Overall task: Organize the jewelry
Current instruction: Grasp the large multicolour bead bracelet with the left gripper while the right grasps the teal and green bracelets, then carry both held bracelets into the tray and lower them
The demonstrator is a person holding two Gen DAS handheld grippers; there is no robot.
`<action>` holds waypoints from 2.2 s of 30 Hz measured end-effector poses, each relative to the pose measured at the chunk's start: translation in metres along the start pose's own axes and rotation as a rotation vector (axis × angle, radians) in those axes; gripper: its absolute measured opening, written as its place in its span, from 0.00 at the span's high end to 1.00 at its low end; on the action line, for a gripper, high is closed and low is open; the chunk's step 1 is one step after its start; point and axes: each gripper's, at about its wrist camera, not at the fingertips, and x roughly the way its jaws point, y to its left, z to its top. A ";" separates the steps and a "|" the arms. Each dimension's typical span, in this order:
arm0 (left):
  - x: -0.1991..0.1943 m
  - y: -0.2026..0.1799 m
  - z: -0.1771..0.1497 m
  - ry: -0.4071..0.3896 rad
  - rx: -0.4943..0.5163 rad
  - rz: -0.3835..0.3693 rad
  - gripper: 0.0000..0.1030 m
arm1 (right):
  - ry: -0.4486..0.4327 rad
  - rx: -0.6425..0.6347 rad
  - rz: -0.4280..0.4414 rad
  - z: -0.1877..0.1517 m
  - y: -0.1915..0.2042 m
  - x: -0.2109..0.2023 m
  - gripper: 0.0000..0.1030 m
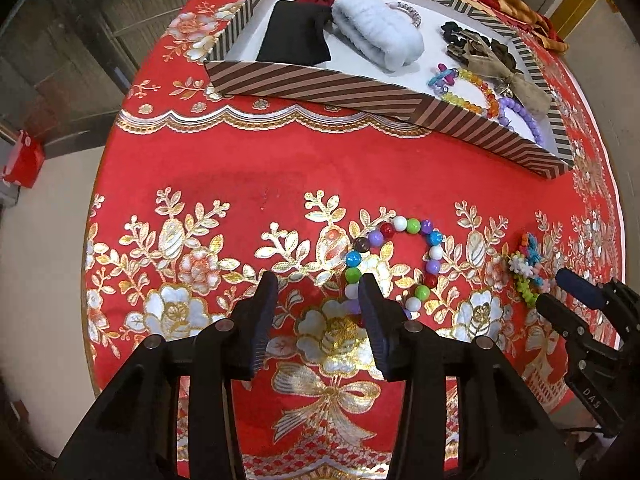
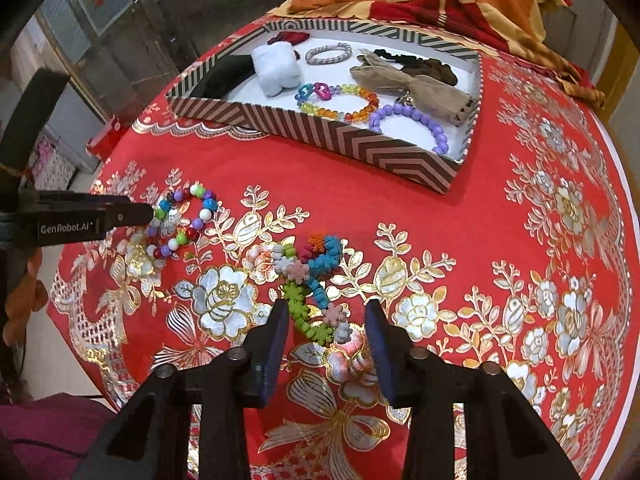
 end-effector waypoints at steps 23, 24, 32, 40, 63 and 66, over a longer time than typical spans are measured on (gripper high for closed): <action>0.000 -0.015 0.023 -0.033 0.048 -0.051 0.92 | -0.057 0.035 0.109 0.010 -0.007 -0.017 0.88; -0.007 -0.015 0.026 -0.048 0.051 -0.060 0.92 | -0.067 0.040 0.112 0.011 -0.008 -0.022 0.88; -0.055 -0.011 0.046 -0.126 0.062 -0.100 0.92 | -0.170 0.042 0.115 0.029 -0.012 -0.069 0.88; -0.085 -0.007 0.073 -0.188 0.062 -0.098 0.92 | -0.236 0.019 0.096 0.061 -0.016 -0.093 0.88; -0.045 -0.026 0.157 -0.123 0.000 -0.110 0.92 | -0.196 -0.082 0.171 0.196 -0.011 -0.036 0.88; -0.025 -0.014 0.157 -0.086 -0.038 -0.078 0.92 | -0.167 -0.092 0.200 0.213 -0.008 -0.014 0.88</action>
